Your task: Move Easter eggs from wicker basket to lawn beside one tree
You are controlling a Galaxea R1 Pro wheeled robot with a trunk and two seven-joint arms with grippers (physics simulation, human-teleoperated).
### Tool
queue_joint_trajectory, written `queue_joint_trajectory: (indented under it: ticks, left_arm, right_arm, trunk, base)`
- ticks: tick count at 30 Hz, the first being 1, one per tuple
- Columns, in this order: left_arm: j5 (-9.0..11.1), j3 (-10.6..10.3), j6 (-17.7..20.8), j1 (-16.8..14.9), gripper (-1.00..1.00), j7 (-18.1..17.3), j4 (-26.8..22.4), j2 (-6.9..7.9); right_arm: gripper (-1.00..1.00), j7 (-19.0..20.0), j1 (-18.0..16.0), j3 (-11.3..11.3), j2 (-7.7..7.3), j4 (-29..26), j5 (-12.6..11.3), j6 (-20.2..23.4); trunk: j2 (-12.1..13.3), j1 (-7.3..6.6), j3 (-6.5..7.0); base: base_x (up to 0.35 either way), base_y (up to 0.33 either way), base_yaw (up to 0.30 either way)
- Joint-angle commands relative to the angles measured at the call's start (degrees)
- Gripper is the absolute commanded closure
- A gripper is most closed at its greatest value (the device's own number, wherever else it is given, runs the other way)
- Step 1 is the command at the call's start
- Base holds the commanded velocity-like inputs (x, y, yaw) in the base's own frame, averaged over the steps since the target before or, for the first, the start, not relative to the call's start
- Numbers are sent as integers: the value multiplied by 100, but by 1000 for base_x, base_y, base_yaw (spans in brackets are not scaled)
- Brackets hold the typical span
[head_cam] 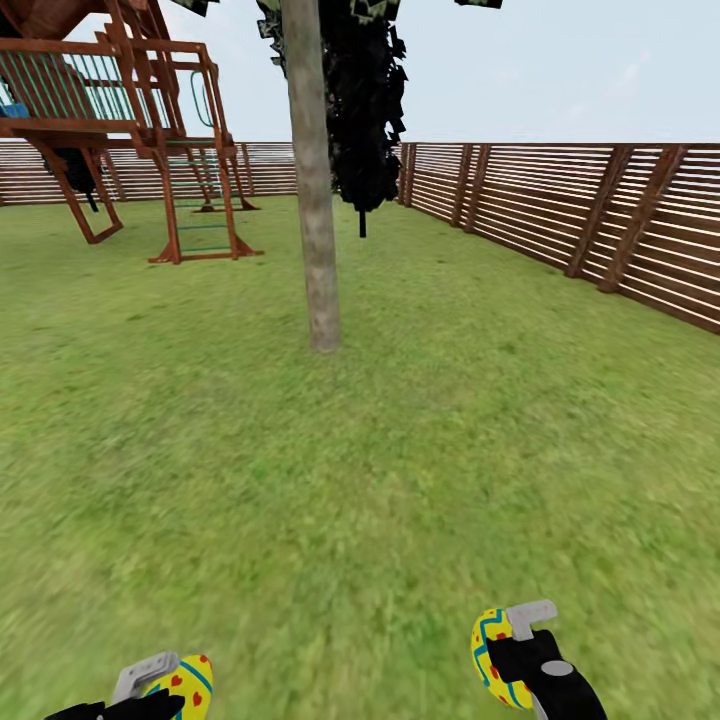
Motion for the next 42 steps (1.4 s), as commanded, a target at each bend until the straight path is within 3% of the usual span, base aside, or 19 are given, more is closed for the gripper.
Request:
queue_joint_trajectory:
  ticks: [1, 17, 27, 42]
  left_arm:
    - [28, 18, 42, -3, 100, -19, -13, -2]
    - [31, 36, 42, -3, 100, -17, -26, 15]
    - [31, 25, 42, -3, 100, -22, -33, 10]
    - [31, 12, 29, -3, 100, -18, -26, 6]
  right_arm:
    - [100, -24, -4, 22, -7, -6, 31, 38]
    - [100, -20, -4, 30, 2, 4, 39, 36]
    - [100, -25, -4, 22, -14, -2, 35, 38]
    - [100, -25, -4, 30, -7, 4, 36, 34]
  trunk:
    - [-4, 4, -6]
    - [-4, 4, -6]
    - [-4, 4, -6]
    - [-4, 4, -6]
  base:
    - [305, -153, 0]
    - [307, -143, 0]
    - [312, -130, 217]
    - [315, -121, 29]
